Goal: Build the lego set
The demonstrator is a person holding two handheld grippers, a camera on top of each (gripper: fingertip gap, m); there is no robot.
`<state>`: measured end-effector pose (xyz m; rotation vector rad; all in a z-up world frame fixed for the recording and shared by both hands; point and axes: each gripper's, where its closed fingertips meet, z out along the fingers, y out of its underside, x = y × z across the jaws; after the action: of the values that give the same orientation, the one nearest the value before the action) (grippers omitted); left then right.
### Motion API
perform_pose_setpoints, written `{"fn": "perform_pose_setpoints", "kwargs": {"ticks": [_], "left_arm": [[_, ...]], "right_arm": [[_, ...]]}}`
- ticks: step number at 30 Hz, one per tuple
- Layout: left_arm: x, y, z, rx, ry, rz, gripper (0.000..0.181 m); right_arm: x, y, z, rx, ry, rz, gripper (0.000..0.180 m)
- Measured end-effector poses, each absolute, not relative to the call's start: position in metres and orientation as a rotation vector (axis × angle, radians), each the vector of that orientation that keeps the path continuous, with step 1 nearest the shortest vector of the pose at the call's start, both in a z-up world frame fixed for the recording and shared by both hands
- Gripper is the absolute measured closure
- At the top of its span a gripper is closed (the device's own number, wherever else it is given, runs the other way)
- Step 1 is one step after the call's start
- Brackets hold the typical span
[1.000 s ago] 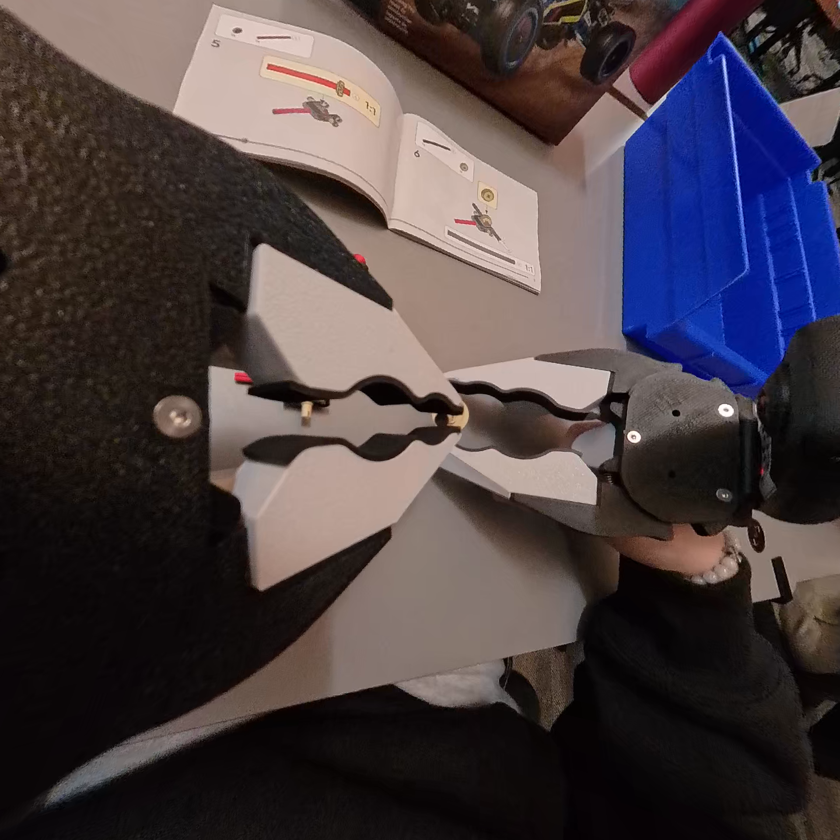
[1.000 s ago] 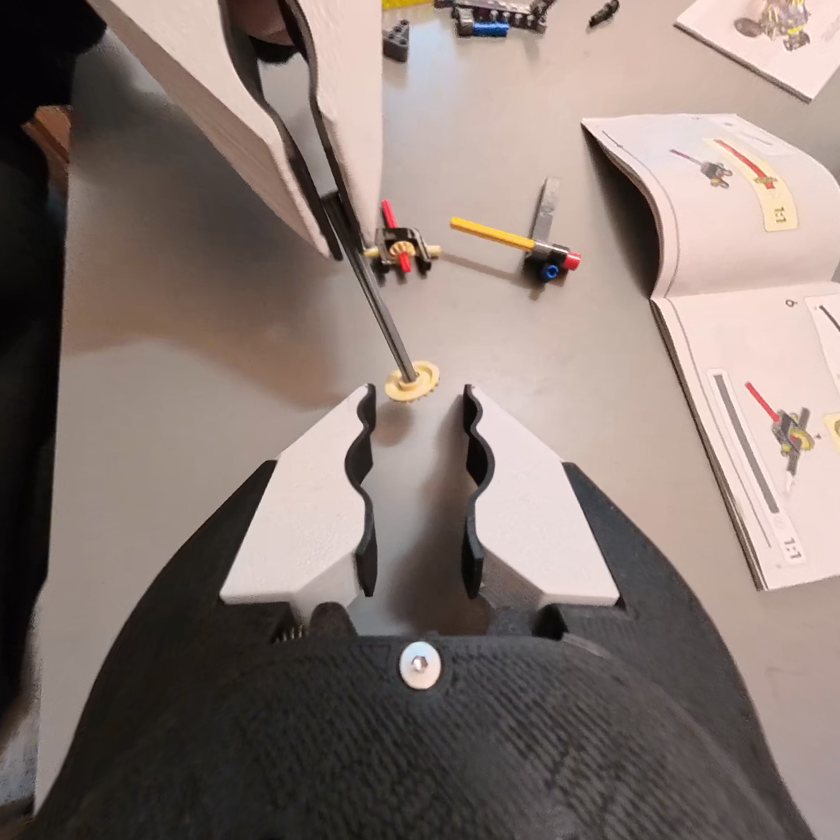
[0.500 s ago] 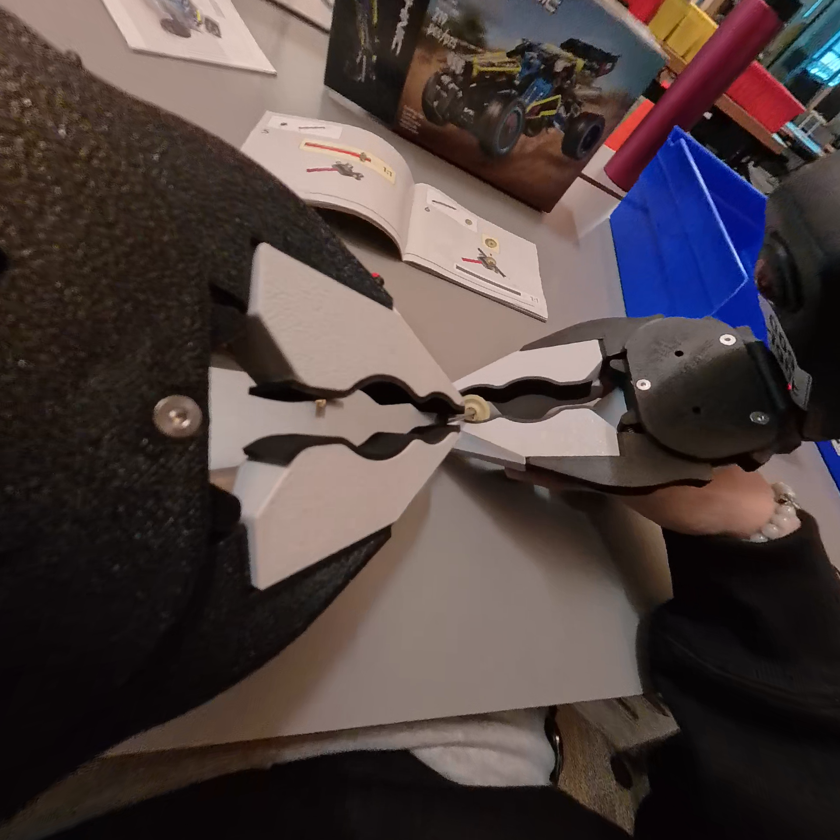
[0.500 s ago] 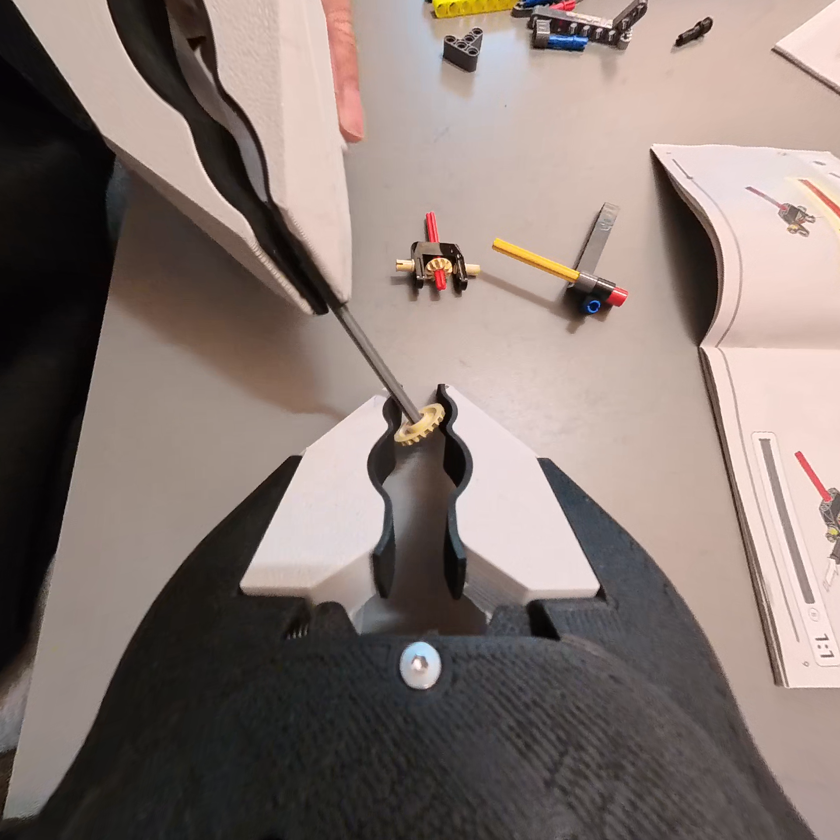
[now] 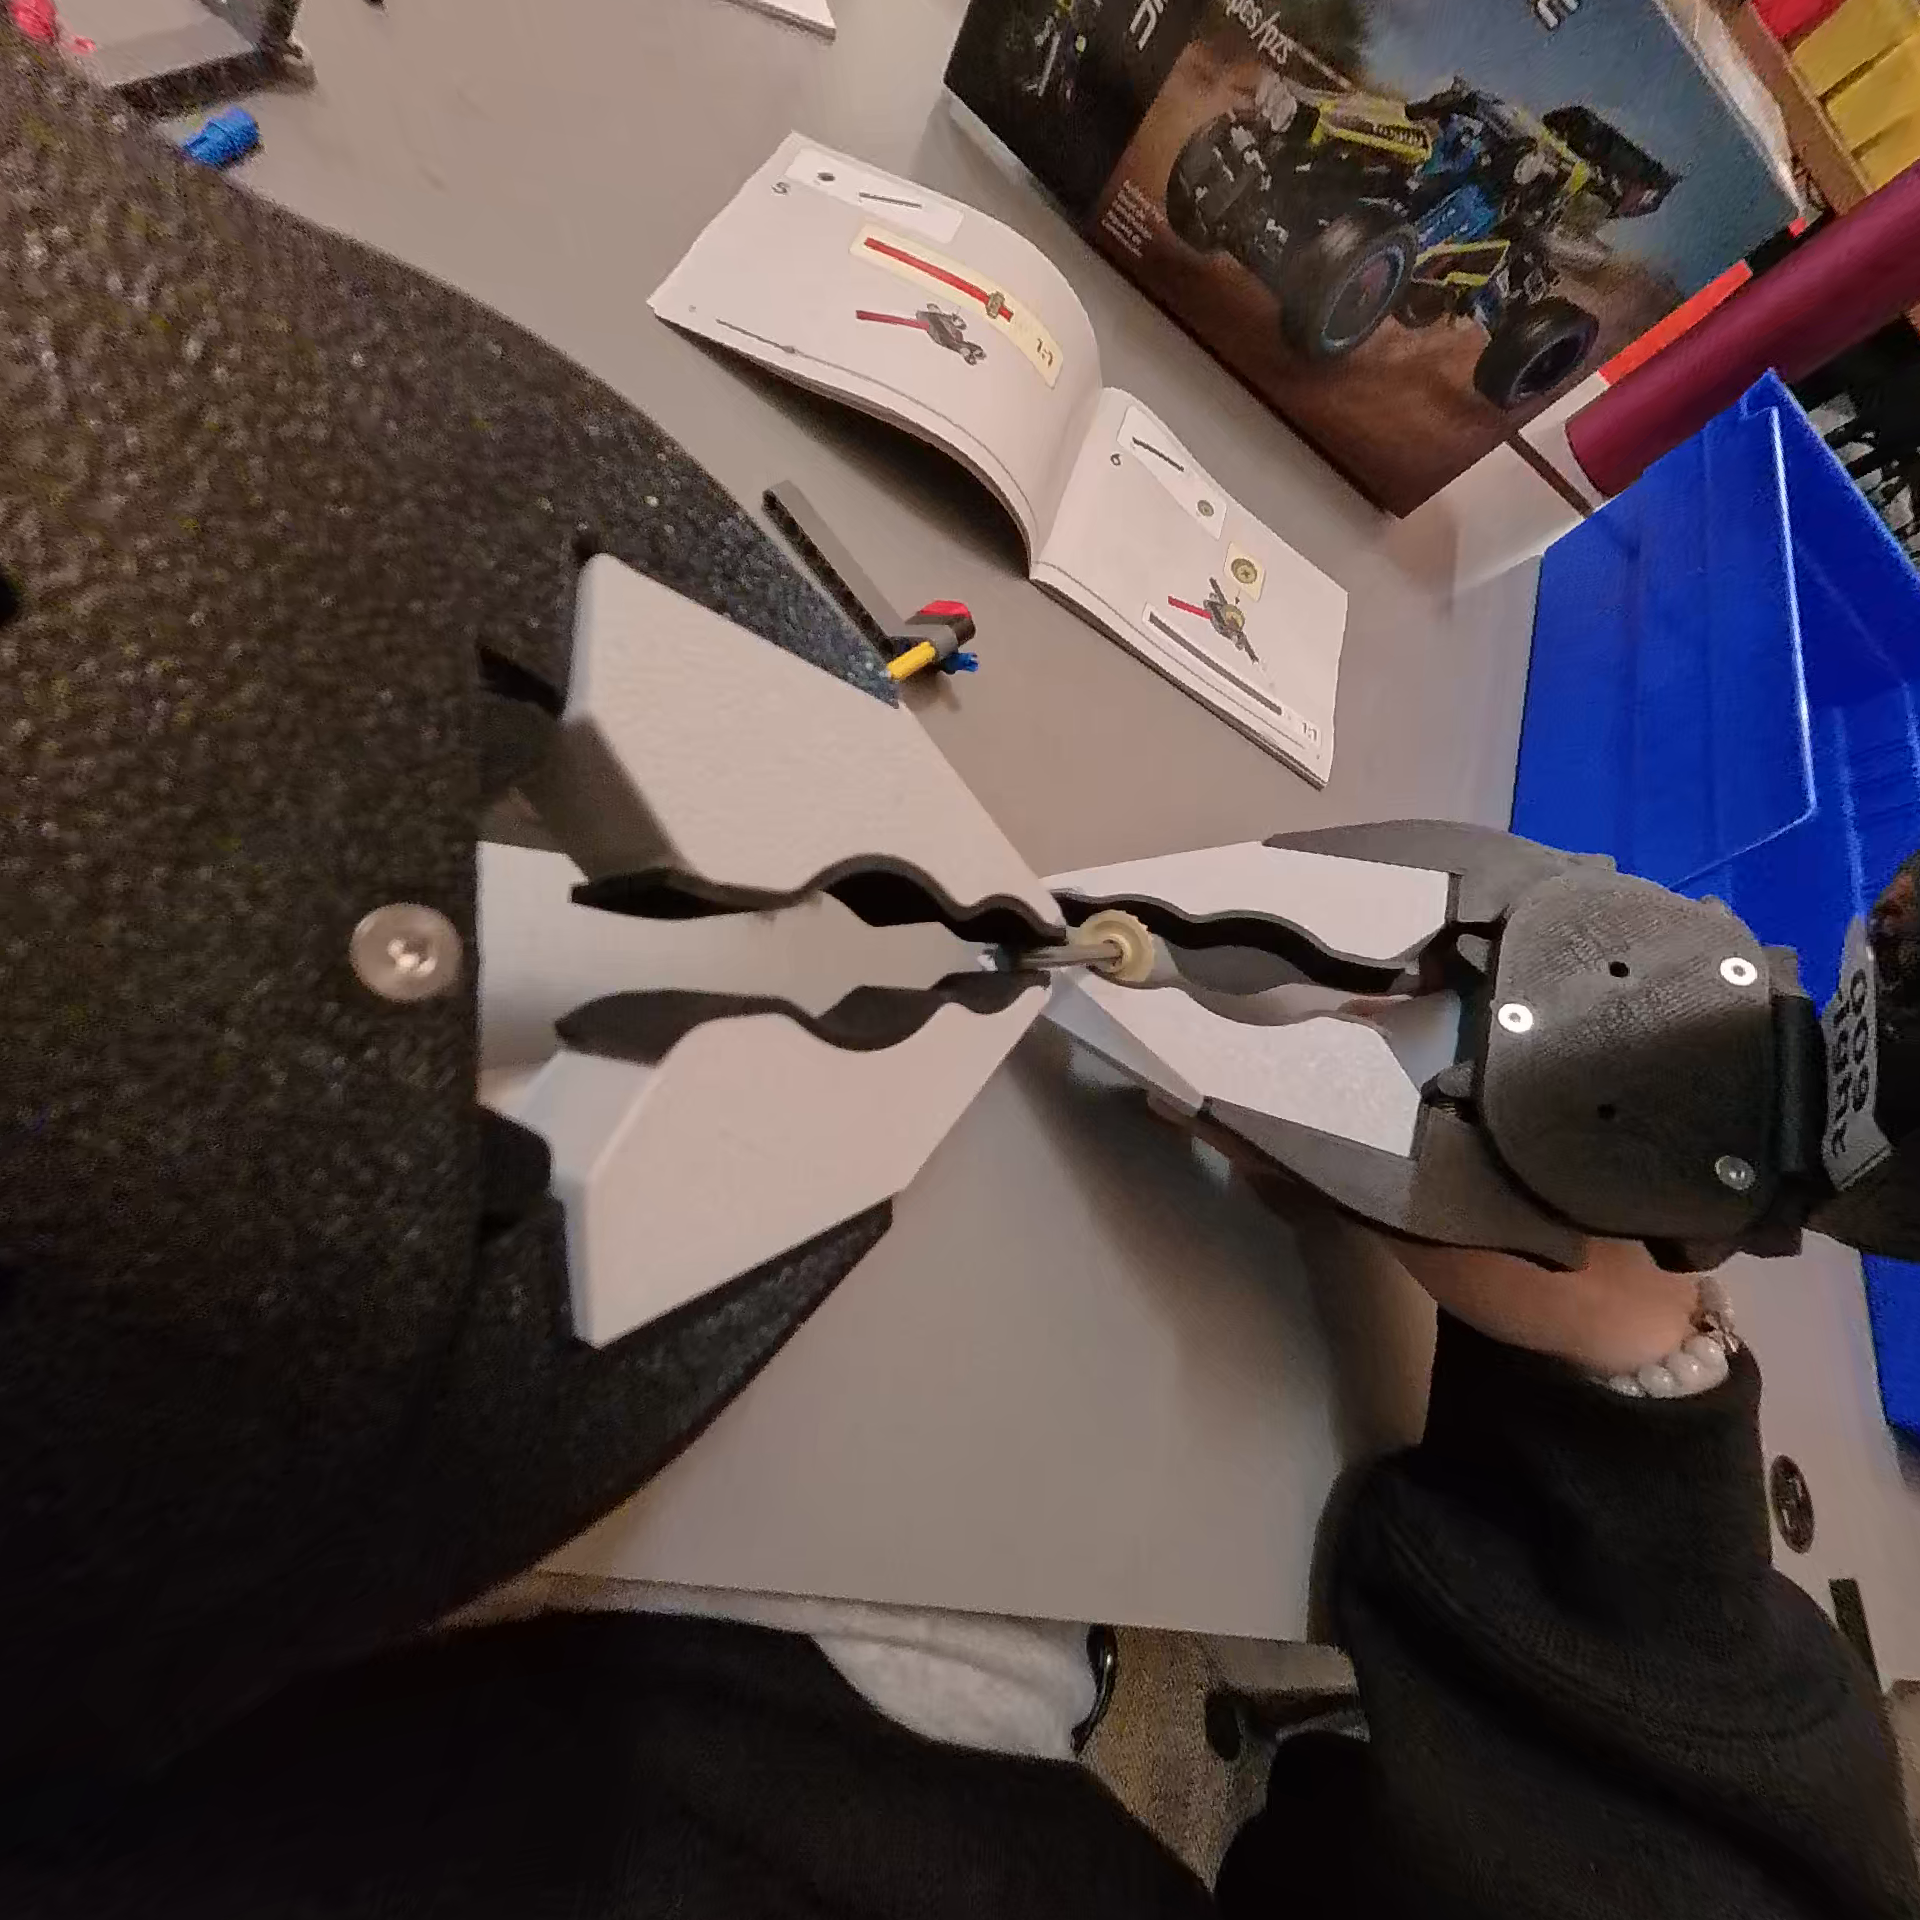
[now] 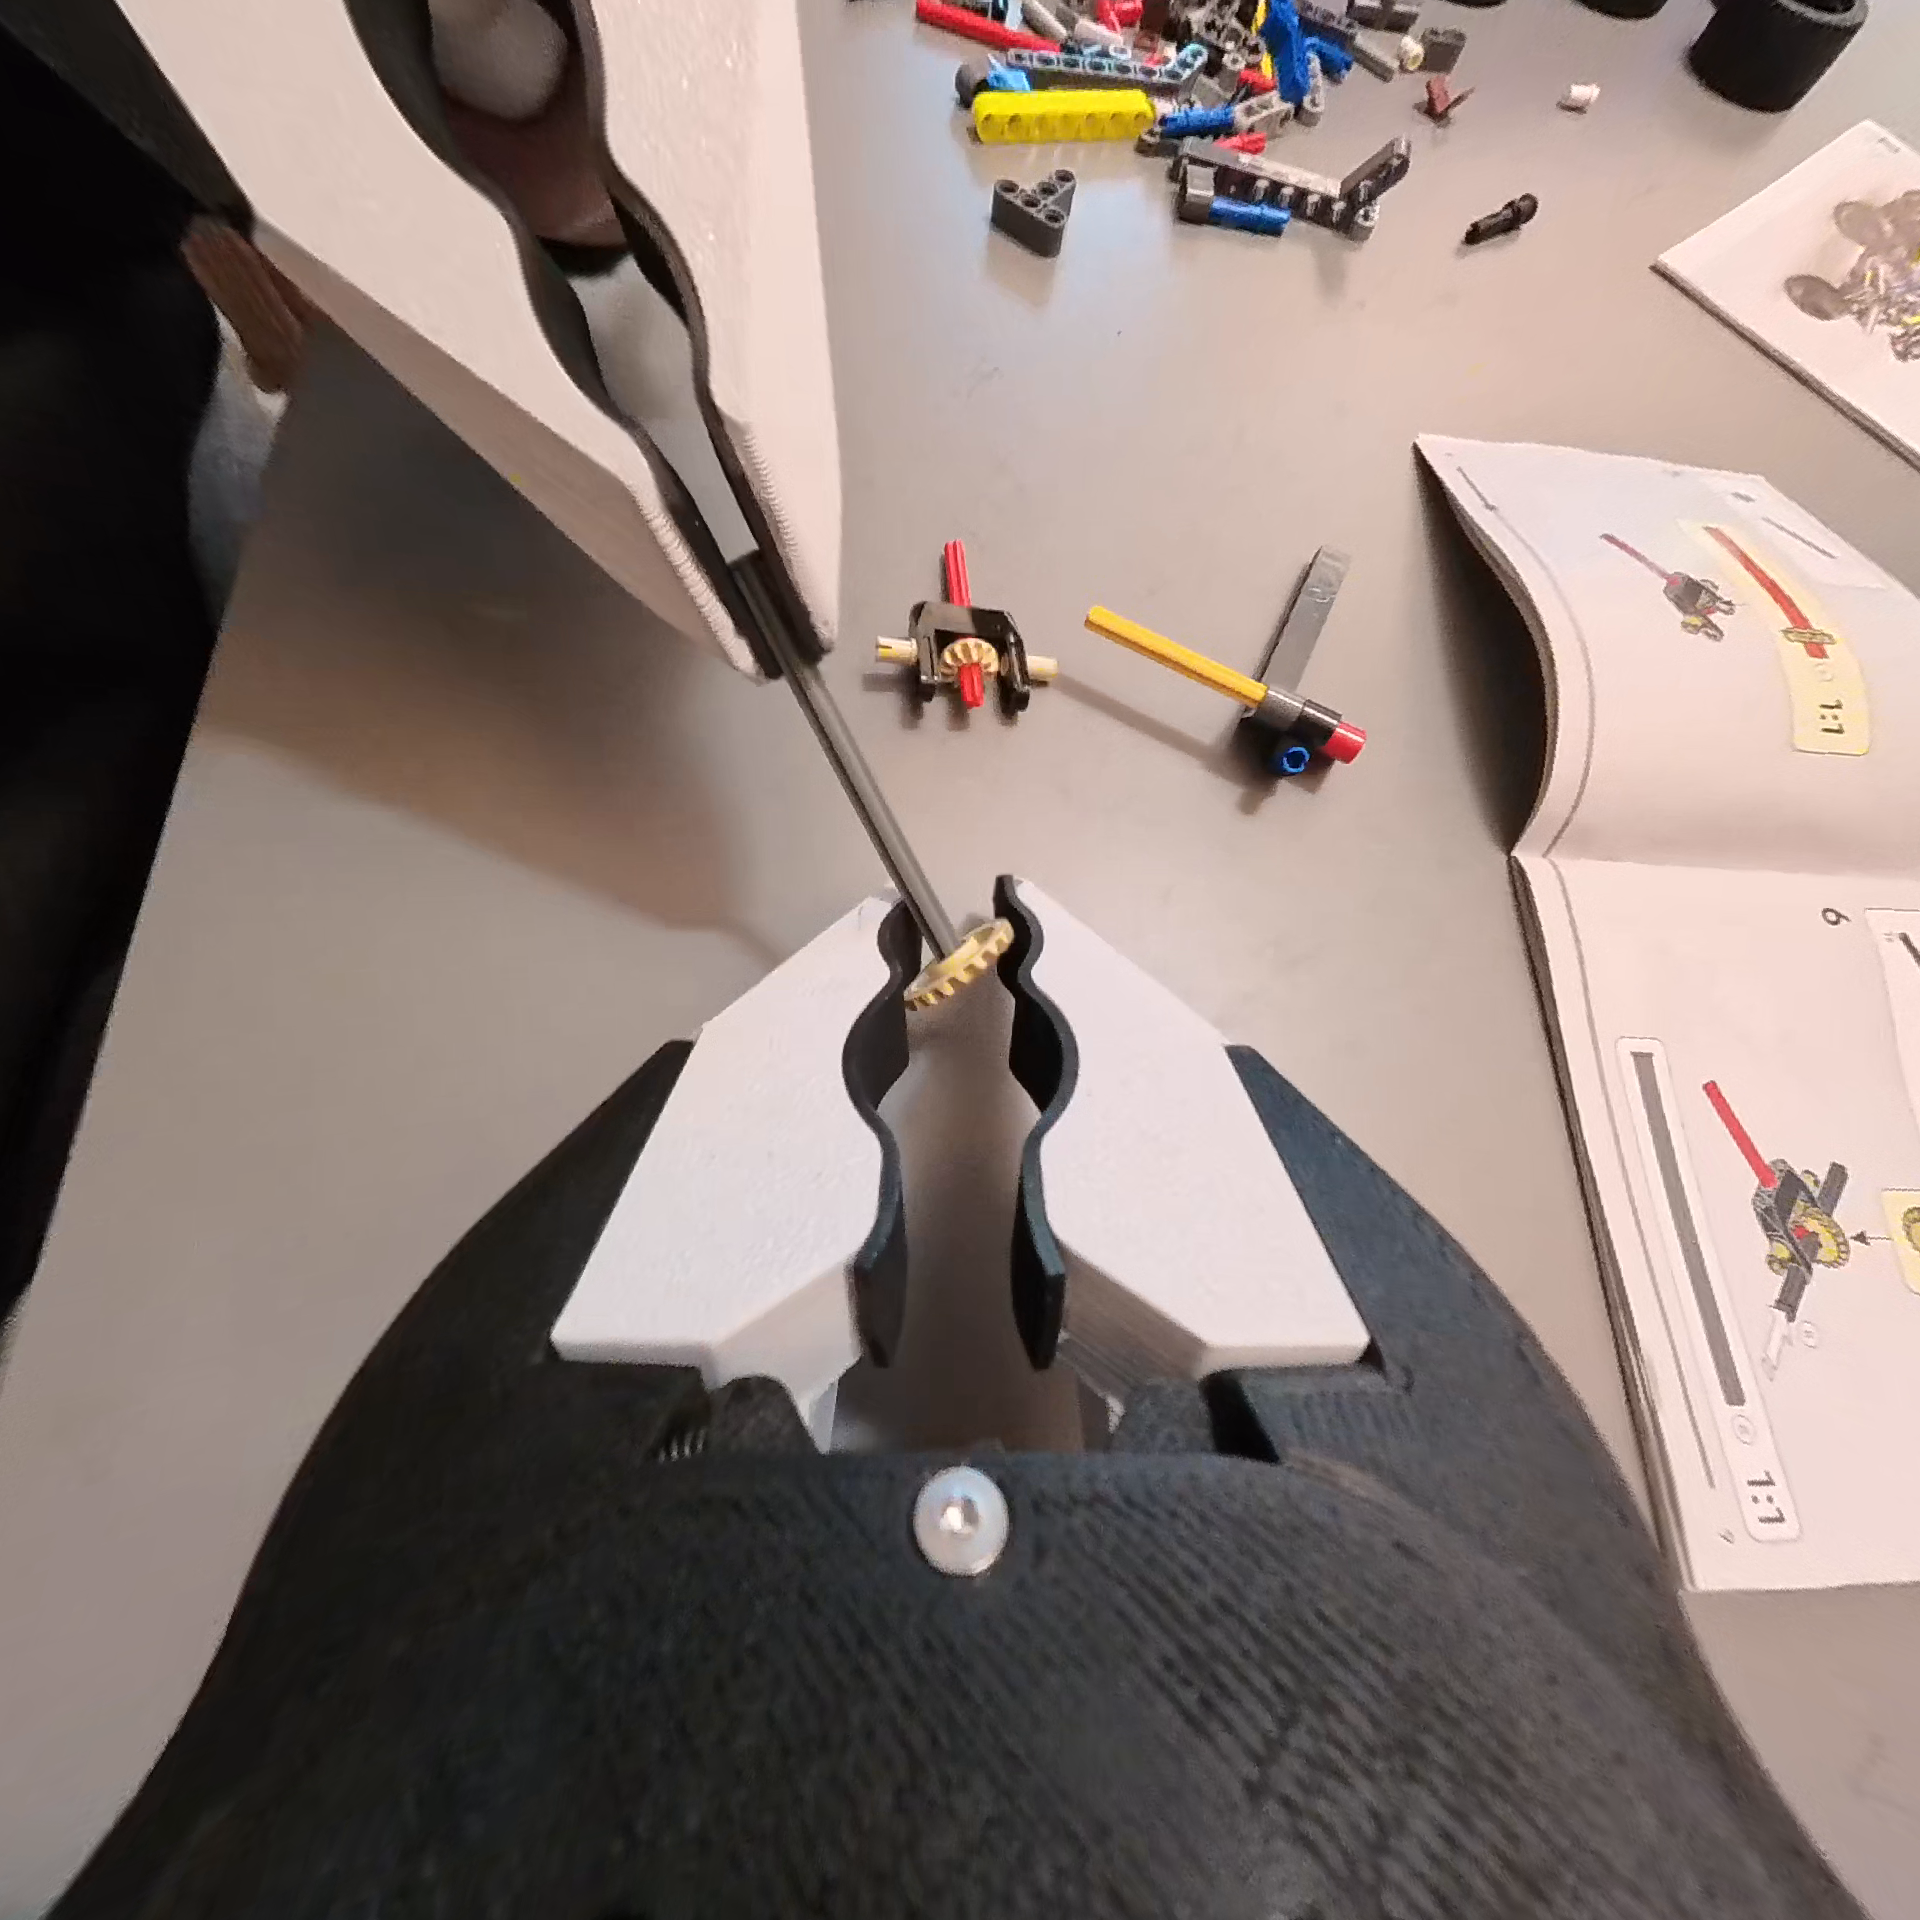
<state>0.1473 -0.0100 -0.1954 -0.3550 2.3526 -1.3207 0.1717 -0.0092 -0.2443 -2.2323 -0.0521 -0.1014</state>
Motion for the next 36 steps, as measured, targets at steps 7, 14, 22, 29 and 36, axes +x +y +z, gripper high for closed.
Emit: {"fn": "perform_pose_setpoints", "kwargs": {"ticks": [7,14,22,29,36], "left_arm": [[0.143,-0.005,-0.203,-0.404,2.385,-1.304,0.178],[0.138,-0.003,-0.205,-0.38,2.365,-1.278,0.178],[0.138,-0.001,-0.207,-0.341,2.274,-1.295,0.178],[0.148,0.015,-0.2,-0.317,2.099,-1.141,0.178],[0.145,0.015,-0.202,-0.307,2.036,-1.018,0.178]], "right_arm": [[0.168,-0.006,-0.252,-2.277,-0.086,-0.109,0.169],[0.163,-0.005,-0.25,-2.266,-0.11,-0.093,0.168],[0.163,-0.009,-0.241,-2.213,-0.061,-0.055,0.159],[0.177,-0.018,-0.235,-2.181,0.143,-0.026,0.154],[0.178,0.006,-0.225,-2.096,0.215,0.018,0.172]]}}
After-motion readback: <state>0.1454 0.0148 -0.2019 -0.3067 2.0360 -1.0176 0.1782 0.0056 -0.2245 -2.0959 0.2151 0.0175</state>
